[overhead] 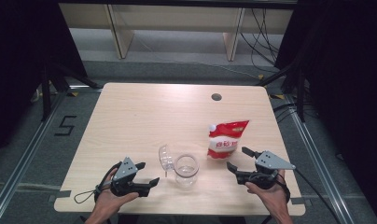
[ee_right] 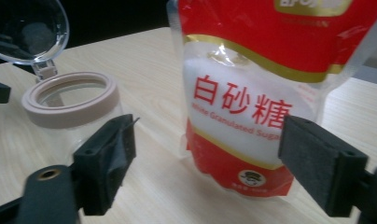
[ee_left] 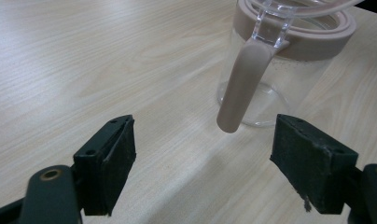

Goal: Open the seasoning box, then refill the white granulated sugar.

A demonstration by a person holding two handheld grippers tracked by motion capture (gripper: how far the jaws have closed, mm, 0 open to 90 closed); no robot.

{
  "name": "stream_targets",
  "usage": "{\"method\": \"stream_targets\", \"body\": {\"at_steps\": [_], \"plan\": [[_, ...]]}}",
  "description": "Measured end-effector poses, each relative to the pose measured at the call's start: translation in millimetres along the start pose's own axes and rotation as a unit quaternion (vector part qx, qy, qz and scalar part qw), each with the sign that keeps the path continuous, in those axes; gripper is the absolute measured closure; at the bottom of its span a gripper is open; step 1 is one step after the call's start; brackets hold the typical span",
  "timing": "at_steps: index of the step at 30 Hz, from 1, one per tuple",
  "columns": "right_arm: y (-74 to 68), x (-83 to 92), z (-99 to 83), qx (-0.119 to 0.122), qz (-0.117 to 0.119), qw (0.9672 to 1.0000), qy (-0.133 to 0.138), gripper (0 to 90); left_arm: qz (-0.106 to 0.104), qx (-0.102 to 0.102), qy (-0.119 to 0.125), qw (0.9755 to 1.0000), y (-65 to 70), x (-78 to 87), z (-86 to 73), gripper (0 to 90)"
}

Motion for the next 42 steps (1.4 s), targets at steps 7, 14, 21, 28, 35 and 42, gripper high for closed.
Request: {"method": "stream_targets", "body": {"at_steps": [7, 14, 21, 28, 35, 42], "plan": [[5.5, 2.1, -3.5, -0.021, -0.008, 0.9997, -0.005, 15.8, 0.000, 0.001, 0.001, 1.0000, 0.2, 1.6, -1.5, 21.1], [7.7, 1.3, -3.5, -0.017, -0.008, 0.9998, -0.005, 16.1, 0.000, 0.003, -0.001, 1.0000, 1.3, 1.9, -2.4, 21.0], [9.5, 2.4, -3.4, -0.016, -0.013, 0.9998, -0.003, 16.2, 0.000, 0.002, -0.001, 1.0000, 1.4, 2.2, -2.6, 20.8], [17.4, 3.1, -5.7, -0.014, -0.017, 0.9997, -0.004, 15.8, 0.003, 0.001, -0.002, 1.0000, 1.2, 2.7, -3.0, 20.7], [30.1, 4.4, -8.3, -0.021, -0.020, 0.9996, -0.003, 15.6, 0.000, 0.003, -0.003, 1.0000, 2.0, 2.6, -3.3, 20.6], [39.6, 0.8, -8.3, -0.011, -0.014, 0.9998, 0.004, 15.7, -0.002, 0.006, 0.000, 1.0000, 2.4, 2.0, -3.4, 20.6]]}}
Point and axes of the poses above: each handheld gripper's, and its own axes: x roughly backward along the jaws, z roughly out of its top, y roughly to its right, the point moved 7 cm from there along -x, roughly forward along the jaws, and after that the axes turned 10 degrees about z, right-handed, at the moved point
